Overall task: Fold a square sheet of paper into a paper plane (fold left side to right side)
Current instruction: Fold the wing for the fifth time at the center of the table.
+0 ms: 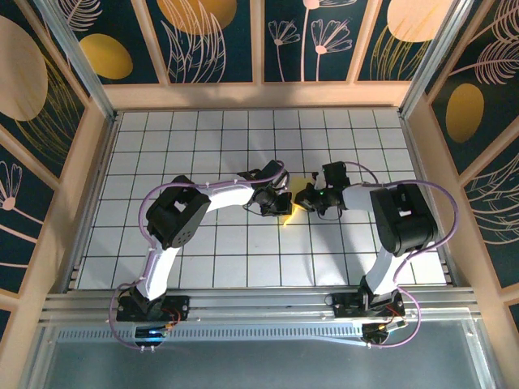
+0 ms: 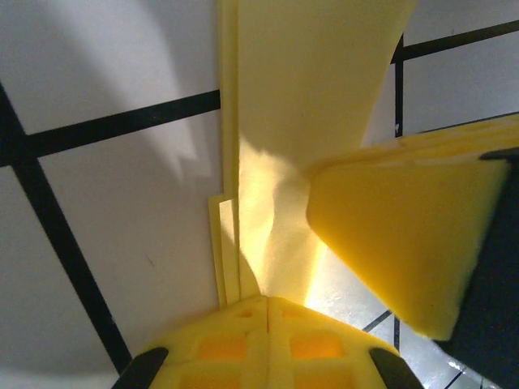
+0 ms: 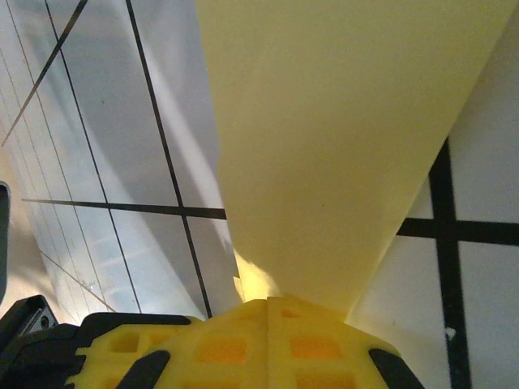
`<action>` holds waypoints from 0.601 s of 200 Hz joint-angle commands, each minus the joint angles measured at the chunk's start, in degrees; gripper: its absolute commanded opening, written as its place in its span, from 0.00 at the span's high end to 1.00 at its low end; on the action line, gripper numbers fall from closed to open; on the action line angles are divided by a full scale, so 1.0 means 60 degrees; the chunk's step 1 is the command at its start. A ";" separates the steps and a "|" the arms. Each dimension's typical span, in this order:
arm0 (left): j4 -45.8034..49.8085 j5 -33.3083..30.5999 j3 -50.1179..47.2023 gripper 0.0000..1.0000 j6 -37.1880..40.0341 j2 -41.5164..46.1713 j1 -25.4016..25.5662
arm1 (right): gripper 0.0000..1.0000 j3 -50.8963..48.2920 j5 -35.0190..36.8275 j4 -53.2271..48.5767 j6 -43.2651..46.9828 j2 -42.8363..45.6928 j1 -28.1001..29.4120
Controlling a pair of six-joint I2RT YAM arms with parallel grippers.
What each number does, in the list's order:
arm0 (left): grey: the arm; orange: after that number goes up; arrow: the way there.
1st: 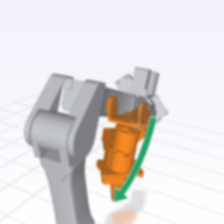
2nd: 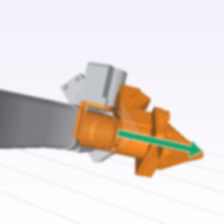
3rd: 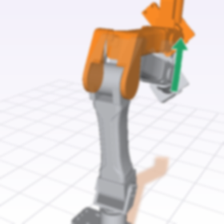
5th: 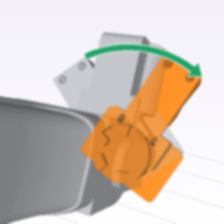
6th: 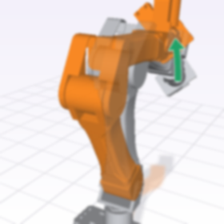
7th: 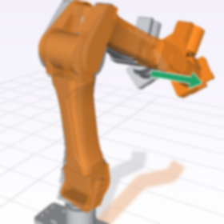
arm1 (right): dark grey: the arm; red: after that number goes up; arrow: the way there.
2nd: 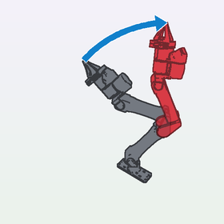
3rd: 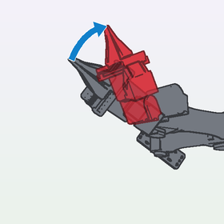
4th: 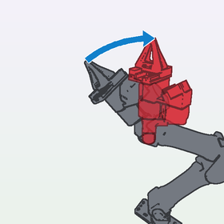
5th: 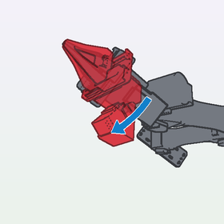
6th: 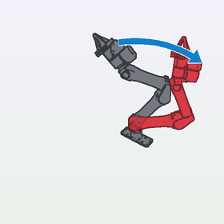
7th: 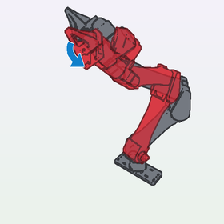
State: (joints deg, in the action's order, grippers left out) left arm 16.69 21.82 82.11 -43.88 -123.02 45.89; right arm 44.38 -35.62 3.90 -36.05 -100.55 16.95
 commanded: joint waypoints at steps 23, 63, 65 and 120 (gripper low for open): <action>0.1511 -0.0561 -0.0426 1.00 0.0046 -0.0497 0.0042 | 1.00 -0.0422 0.0306 0.0147 -0.0154 -0.0423 0.0077; 0.1475 -0.0634 -0.0227 1.00 0.0156 -0.0028 0.0028 | 1.00 -0.0424 0.0569 -0.0401 0.0264 -0.1035 0.0048; 0.1458 -0.0634 -0.0212 1.00 0.0151 0.0030 0.0028 | 1.00 -0.0431 0.0592 -0.0430 0.0288 -0.1049 0.0050; -0.0416 0.1005 -0.0883 1.00 -0.0596 0.1757 -0.0177 | 1.00 -0.0687 0.0693 -0.0469 0.0502 -0.0875 -0.0027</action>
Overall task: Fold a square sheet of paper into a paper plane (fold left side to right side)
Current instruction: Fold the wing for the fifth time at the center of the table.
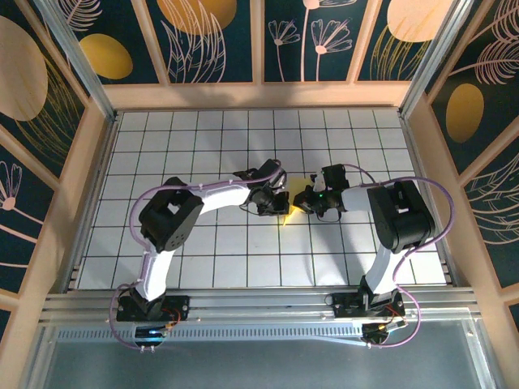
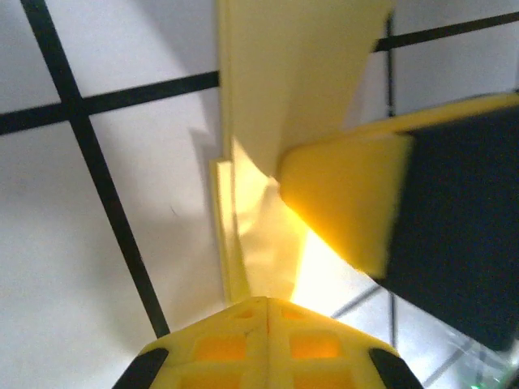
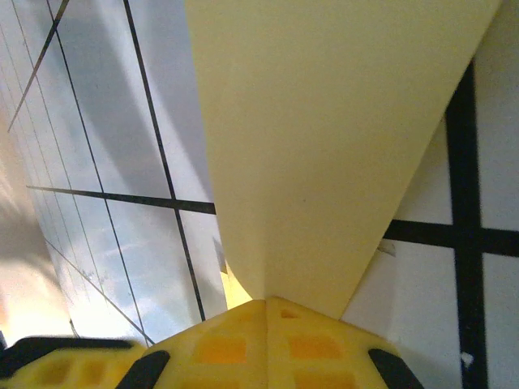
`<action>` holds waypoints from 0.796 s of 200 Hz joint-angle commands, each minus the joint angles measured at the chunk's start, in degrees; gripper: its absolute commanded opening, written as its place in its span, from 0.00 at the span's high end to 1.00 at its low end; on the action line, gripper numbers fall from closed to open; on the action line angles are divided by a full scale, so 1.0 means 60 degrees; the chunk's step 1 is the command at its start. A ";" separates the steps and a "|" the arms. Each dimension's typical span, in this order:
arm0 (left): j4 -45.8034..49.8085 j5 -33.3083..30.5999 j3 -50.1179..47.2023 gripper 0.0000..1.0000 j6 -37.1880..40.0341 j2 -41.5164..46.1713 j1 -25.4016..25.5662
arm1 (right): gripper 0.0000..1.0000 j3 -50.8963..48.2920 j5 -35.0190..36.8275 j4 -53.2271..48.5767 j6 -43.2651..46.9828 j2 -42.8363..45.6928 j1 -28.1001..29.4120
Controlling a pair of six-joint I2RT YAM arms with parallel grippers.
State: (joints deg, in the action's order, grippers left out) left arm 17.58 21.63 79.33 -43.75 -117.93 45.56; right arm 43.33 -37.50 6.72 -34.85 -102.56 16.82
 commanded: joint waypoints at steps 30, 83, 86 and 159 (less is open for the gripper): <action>-0.1479 0.2099 -0.1118 1.00 -0.1060 0.1082 -0.0123 | 1.00 -0.0455 0.1005 -0.0949 0.0341 -0.0535 -0.0005; -0.1663 0.2383 -0.1051 1.00 -0.1058 0.0434 -0.0135 | 1.00 -0.0463 0.1005 -0.0994 0.0346 -0.0566 0.0009; -0.1690 0.2373 -0.1036 1.00 -0.1058 0.0406 -0.0137 | 1.00 -0.0466 0.1012 -0.1007 0.0345 -0.0571 0.0002; -0.1953 0.2444 -0.1048 1.00 -0.1128 -0.0139 -0.0212 | 1.00 -0.0469 0.1005 -0.1002 0.0346 -0.0638 0.0033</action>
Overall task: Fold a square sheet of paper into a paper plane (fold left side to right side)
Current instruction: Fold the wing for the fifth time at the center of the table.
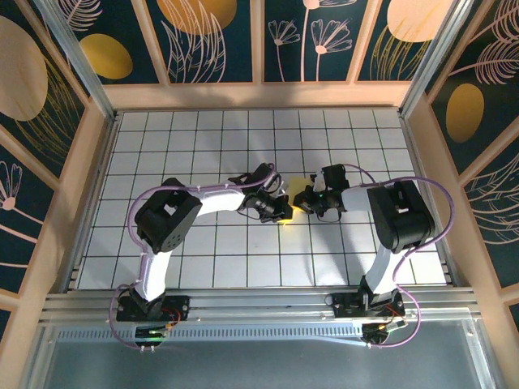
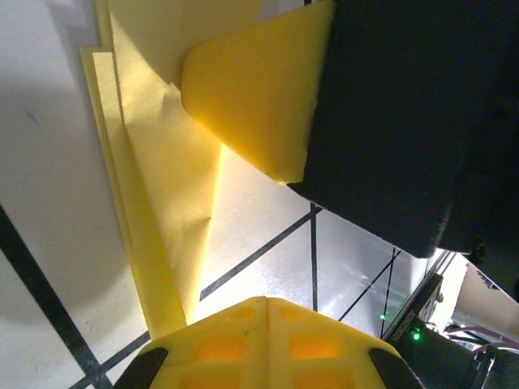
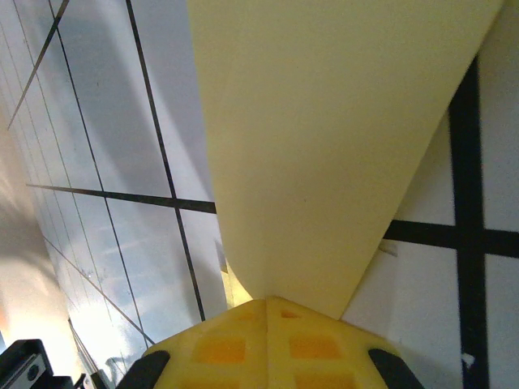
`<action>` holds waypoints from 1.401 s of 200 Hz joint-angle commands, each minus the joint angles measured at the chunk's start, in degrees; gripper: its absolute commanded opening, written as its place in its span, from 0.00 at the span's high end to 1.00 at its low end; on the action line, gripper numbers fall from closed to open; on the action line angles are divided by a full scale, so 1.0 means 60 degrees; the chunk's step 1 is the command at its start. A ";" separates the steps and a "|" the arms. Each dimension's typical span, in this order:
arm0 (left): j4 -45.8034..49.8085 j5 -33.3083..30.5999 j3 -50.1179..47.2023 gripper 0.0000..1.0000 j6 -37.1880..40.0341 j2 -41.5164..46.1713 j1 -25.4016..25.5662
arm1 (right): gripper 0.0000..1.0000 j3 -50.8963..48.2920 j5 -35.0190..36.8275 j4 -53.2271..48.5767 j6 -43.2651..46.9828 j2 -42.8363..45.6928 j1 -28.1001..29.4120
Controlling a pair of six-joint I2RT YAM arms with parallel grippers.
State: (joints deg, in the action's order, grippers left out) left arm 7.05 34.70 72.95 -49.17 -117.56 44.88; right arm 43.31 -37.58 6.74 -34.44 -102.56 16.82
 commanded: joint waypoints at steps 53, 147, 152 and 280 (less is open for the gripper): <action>-0.0303 0.0321 -0.0212 1.00 -0.0217 -0.0341 -0.0098 | 1.00 -0.0451 0.1049 -0.1048 0.0294 -0.0651 0.0057; -0.0486 0.0326 -0.0509 1.00 -0.0315 -0.0420 -0.0098 | 1.00 -0.0445 0.1114 -0.1122 0.0319 -0.0653 0.0097; -0.0499 0.0312 -0.0525 1.00 -0.0316 -0.0414 -0.0105 | 1.00 -0.0436 0.1122 -0.1116 0.0319 -0.0658 0.0094; -0.0406 0.0081 -0.0739 1.00 -0.0245 -0.0312 -0.0098 | 1.00 -0.0392 0.1206 -0.1237 0.0371 -0.0689 0.0125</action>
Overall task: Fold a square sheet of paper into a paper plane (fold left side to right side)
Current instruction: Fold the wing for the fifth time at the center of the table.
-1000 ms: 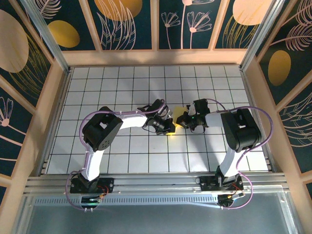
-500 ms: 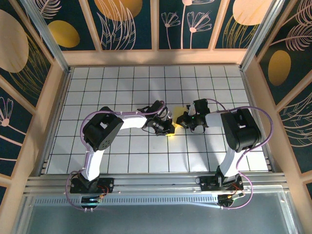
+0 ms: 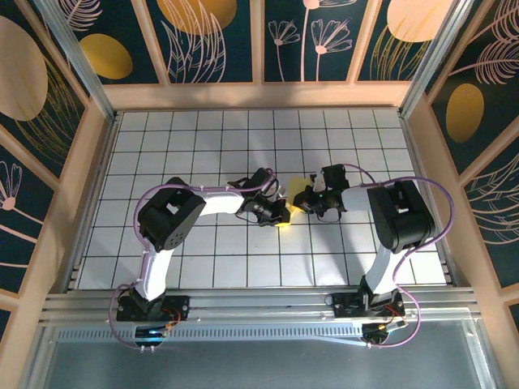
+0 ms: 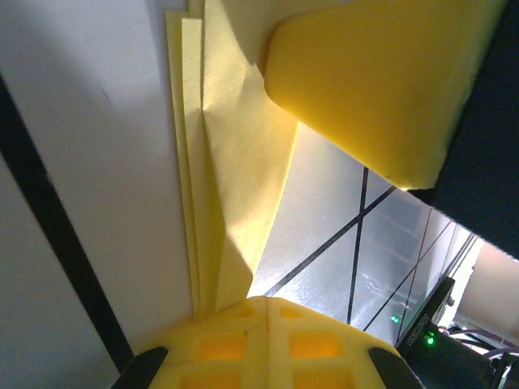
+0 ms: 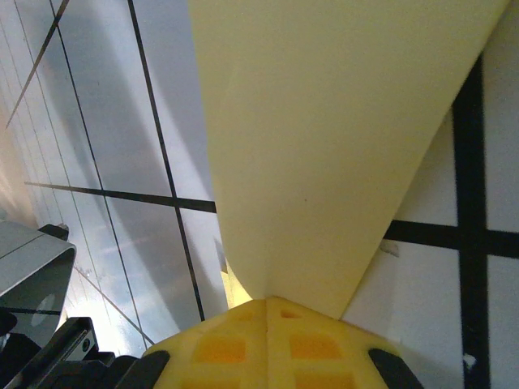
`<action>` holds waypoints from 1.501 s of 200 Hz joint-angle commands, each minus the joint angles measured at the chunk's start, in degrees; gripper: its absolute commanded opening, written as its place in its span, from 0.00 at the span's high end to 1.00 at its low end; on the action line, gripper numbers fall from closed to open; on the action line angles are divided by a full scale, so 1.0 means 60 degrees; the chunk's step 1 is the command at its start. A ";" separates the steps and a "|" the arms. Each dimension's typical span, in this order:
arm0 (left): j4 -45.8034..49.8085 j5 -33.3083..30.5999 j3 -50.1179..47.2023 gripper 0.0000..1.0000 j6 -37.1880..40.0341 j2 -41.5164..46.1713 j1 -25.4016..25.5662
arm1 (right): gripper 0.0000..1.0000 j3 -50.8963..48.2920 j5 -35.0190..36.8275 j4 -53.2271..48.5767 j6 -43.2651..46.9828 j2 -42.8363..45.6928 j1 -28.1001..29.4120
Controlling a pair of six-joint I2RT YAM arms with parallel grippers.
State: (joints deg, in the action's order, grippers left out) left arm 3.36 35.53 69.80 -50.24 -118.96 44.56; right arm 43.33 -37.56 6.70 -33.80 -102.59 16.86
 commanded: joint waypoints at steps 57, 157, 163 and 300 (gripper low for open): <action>0.0514 -0.0232 -0.0261 1.00 0.0126 -0.0060 -0.0044 | 1.00 -0.0396 0.1236 -0.1262 0.0258 -0.0693 0.0113; 0.1560 -0.0680 -0.0582 1.00 0.0936 0.0241 -0.0001 | 1.00 -0.0368 0.1338 -0.1379 0.0287 -0.0687 0.0119; 0.1592 -0.0681 -0.0629 1.00 0.0967 0.0277 0.0010 | 1.00 -0.0370 0.1338 -0.1390 0.0288 -0.0686 0.0117; 0.0514 0.0094 -0.0964 1.00 0.0437 0.2012 -0.0350 | 1.00 -0.0250 0.1368 -0.1565 0.0346 -0.0687 0.0128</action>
State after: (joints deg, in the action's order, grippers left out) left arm 7.62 34.11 62.04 -46.33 -108.86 44.12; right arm 43.75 -37.36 5.74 -33.34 -102.67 16.95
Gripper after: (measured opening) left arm 0.045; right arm 0.054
